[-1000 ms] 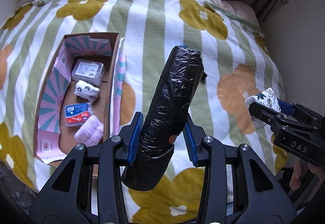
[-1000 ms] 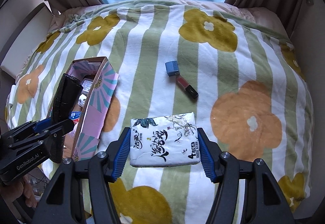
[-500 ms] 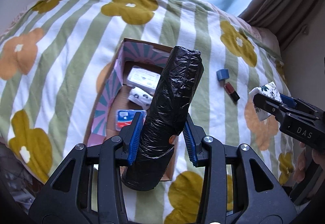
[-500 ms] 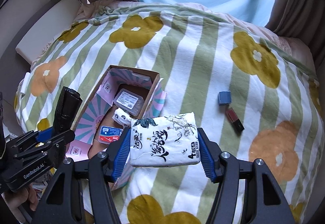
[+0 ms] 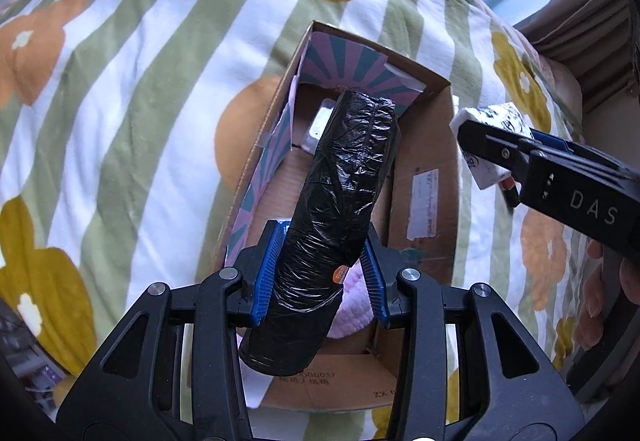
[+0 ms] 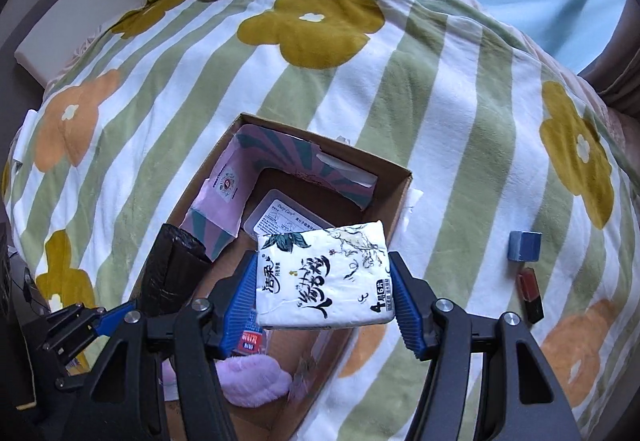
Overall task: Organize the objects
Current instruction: 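Carry the black bag with the left gripper while the right carries the tissue pack over the cardboard box, then open both grippers to drop the bag and tissue pack into the box, then withdraw both grippers from the box toward the blue cube and lipstick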
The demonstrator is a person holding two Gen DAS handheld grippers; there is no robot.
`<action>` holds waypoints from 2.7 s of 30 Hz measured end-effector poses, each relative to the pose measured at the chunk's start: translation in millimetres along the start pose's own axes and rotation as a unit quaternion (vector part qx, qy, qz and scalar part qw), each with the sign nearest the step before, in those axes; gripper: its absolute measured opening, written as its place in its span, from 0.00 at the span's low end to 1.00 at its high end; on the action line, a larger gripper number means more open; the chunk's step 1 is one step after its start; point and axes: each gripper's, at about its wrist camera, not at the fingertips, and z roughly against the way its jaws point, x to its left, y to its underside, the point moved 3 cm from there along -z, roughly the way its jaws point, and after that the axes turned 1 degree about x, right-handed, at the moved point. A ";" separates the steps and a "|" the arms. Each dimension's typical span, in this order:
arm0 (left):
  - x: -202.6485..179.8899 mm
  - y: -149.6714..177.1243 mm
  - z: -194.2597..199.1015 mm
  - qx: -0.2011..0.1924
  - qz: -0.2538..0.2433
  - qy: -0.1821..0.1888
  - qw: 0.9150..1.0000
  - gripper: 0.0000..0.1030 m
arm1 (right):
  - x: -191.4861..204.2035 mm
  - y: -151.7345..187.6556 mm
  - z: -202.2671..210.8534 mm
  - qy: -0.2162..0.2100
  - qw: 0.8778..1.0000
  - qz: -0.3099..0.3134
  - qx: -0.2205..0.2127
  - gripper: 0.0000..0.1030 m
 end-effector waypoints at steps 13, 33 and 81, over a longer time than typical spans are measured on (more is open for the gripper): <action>5.7 -7.3 -49.5 0.039 -0.019 -0.002 0.999 0.35 | 1.7 -30.6 -52.1 -0.018 0.999 -0.045 0.022 0.58; -25.7 8.4 -53.2 0.035 -0.076 0.016 0.996 1.00 | 0.3 -27.1 -43.1 -0.033 0.999 -0.039 -0.001 0.99; -184.6 22.3 77.3 -0.078 -0.128 -0.036 0.988 1.00 | -184.9 145.4 168.3 0.054 0.991 -0.061 -0.109 0.99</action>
